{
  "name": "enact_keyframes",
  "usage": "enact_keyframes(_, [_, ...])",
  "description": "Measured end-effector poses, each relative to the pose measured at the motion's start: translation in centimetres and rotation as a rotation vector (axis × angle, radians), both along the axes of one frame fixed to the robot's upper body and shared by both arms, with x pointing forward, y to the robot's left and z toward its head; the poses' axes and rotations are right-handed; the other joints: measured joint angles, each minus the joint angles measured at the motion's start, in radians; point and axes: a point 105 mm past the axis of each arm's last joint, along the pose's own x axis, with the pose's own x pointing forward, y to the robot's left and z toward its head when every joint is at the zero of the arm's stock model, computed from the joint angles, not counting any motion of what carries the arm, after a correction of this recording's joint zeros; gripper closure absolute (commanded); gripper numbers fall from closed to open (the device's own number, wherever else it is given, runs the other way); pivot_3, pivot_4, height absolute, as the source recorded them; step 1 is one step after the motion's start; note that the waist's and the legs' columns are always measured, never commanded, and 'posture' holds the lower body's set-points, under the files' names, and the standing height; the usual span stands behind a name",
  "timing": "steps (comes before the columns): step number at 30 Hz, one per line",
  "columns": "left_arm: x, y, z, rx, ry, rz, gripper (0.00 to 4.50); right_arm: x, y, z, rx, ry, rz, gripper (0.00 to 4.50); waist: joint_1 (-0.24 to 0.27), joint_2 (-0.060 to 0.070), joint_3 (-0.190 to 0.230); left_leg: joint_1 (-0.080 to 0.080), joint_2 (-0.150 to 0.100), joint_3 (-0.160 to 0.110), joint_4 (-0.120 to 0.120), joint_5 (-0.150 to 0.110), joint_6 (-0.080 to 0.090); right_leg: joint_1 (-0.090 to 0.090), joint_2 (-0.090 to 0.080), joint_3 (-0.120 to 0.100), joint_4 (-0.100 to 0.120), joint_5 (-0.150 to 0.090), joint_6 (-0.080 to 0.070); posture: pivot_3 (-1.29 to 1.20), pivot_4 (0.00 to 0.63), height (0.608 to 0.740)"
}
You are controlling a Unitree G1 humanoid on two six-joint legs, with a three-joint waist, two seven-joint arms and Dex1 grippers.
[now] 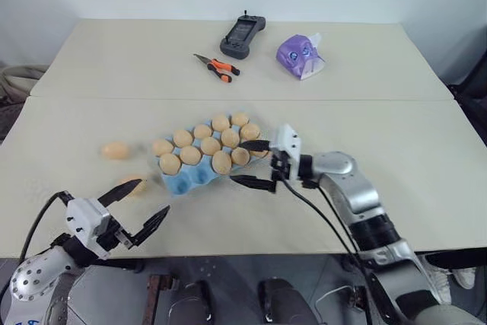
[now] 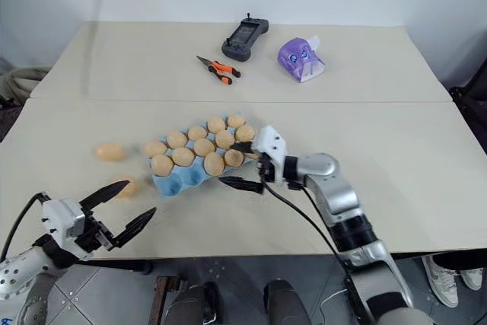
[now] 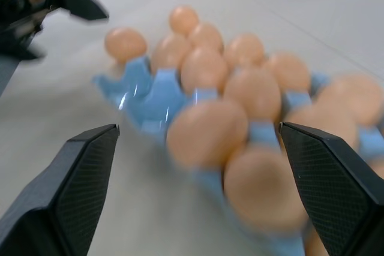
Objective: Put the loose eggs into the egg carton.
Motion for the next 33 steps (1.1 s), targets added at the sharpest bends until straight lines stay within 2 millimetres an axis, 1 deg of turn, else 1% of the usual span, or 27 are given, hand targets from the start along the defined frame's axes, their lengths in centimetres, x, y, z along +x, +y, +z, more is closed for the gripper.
enact_keyframes(2, [-0.6, 0.8, -0.1, 0.004, 0.007, 0.043, 0.00, -0.4, -2.0, -0.1, 0.030, -0.005, -0.023, 0.04, -0.001, 0.000, 0.000, 0.000, -0.002, 0.001, 0.000, 0.000, 0.000, 0.000, 0.000, 0.001, 0.000, 0.000, 0.000, 0.00, 0.150, 0.740])
enact_keyframes(6, [-2.1, 2.9, -0.6, -0.014, 0.023, 0.180, 0.00, -1.0, -4.9, 0.0, 0.030, -0.078, -0.060, 0.04, -0.014, 0.000, 0.000, 0.002, -0.002, 0.000, 0.000, -0.001, 0.000, 0.002, 0.001, 0.001, 0.000, 0.000, -0.001, 0.00, 0.150, 0.740])
enact_keyframes(9, [-4.1, 5.8, -0.9, -0.046, 0.019, 0.366, 0.00, -1.5, -7.2, -0.6, 0.024, -0.074, -0.114, 0.04, -0.015, -0.001, 0.000, 0.002, -0.002, -0.002, 0.000, -0.001, 0.000, 0.002, 0.001, 0.002, -0.001, -0.001, -0.002, 0.00, 0.150, 0.740])
enact_keyframes(11, [-5.2, 6.9, -1.0, -0.049, 0.014, 0.434, 0.00, -1.7, -8.2, -0.5, 0.020, -0.077, -0.130, 0.04, -0.014, -0.001, 0.001, 0.002, -0.002, -0.003, 0.000, -0.002, 0.002, 0.004, 0.000, 0.003, -0.001, -0.002, -0.003, 0.00, 0.150, 0.740])
enact_keyframes(13, [-5.5, 7.2, -1.0, -0.061, 0.009, 0.456, 0.00, -1.7, -8.8, -0.3, 0.017, -0.094, -0.141, 0.04, -0.014, -0.001, 0.001, 0.003, -0.003, -0.005, 0.000, -0.003, 0.003, 0.007, 0.000, 0.003, -0.002, -0.002, -0.003, 0.00, 0.150, 0.740])
enact_keyframes(14, [-5.6, 7.3, -1.0, -0.070, 0.005, 0.468, 0.00, -1.7, -9.1, -0.1, 0.020, -0.098, -0.144, 0.04, -0.014, -0.001, 0.001, 0.004, -0.002, -0.007, 0.000, -0.006, -0.001, 0.009, 0.000, 0.002, -0.004, -0.001, -0.004, 0.00, 0.150, 0.740])
enact_keyframes(16, [-5.8, 7.5, -1.0, -0.078, 0.004, 0.483, 0.00, -2.1, -10.2, -0.6, -0.008, -0.082, -0.151, 0.04, -0.012, -0.002, 0.000, 0.005, -0.001, -0.011, 0.000, -0.007, -0.001, 0.015, -0.002, -0.002, -0.009, -0.001, -0.004, 0.00, 0.150, 0.740])
enact_keyframes(18, [-5.9, 7.5, -1.1, -0.078, 0.007, 0.486, 0.00, -2.4, -10.5, -0.9, -0.015, -0.066, -0.147, 0.04, -0.011, -0.002, 0.000, 0.005, 0.000, -0.011, 0.000, -0.008, 0.000, 0.016, -0.002, -0.002, -0.012, -0.001, -0.004, 0.00, 0.150, 0.740])
enact_keyframes(21, [-5.7, 7.5, -1.2, -0.086, 0.017, 0.482, 0.00, -3.8, -11.0, -2.0, -0.050, -0.027, -0.115, 0.04, -0.009, -0.002, 0.000, 0.004, -0.001, -0.011, 0.000, -0.009, 0.000, 0.018, -0.002, -0.002, -0.015, -0.001, -0.004, 0.00, 0.150, 0.740])
enact_keyframes(23, [-4.9, 7.1, -1.2, -0.105, 0.019, 0.468, 0.00, -4.6, -11.2, -2.3, -0.082, -0.018, -0.087, 0.04, -0.005, -0.002, 0.000, 0.004, -0.002, -0.011, 0.000, -0.008, 0.002, 0.018, -0.001, -0.002, -0.017, -0.001, -0.004, 0.00, 0.150, 0.740])
enact_keyframes(25, [-3.9, 6.4, -1.1, -0.125, 0.018, 0.442, 0.00, -5.1, -11.1, -2.4, -0.098, -0.019, -0.069, 0.04, 0.000, -0.002, 0.000, 0.004, -0.002, -0.011, 0.000, -0.008, 0.002, 0.018, 0.000, -0.002, -0.017, -0.001, -0.004, 0.00, 0.150, 0.740])
enact_keyframes(27, [-2.4, 5.5, -0.9, -0.149, 0.015, 0.399, 0.00, -5.7, -10.8, -2.2, -0.100, -0.022, -0.041, 0.04, 0.004, -0.002, 0.000, 0.004, -0.002, -0.011, 0.000, -0.008, 0.002, 0.018, 0.001, -0.002, -0.016, -0.001, -0.004, 0.00, 0.150, 0.740])
enact_keyframes(30, [-0.6, 4.2, -0.5, -0.175, 0.022, 0.338, 0.00, -6.3, -10.0, -1.4, -0.069, -0.022, -0.005, 0.04, 0.007, -0.002, 0.000, 0.005, -0.001, -0.011, 0.000, -0.007, 0.001, 0.017, 0.002, -0.002, -0.014, 0.000, -0.003, 0.00, 0.150, 0.740])
enact_keyframes(33, [1.2, 3.6, -0.2, -0.191, 0.028, 0.320, 0.00, -6.9, -9.0, -0.6, -0.047, -0.045, 0.033, 0.04, 0.014, -0.002, 0.000, 0.005, -0.001, -0.011, 0.001, -0.006, 0.000, 0.017, 0.003, -0.002, -0.014, 0.000, -0.003, 0.00, 0.150, 0.740])
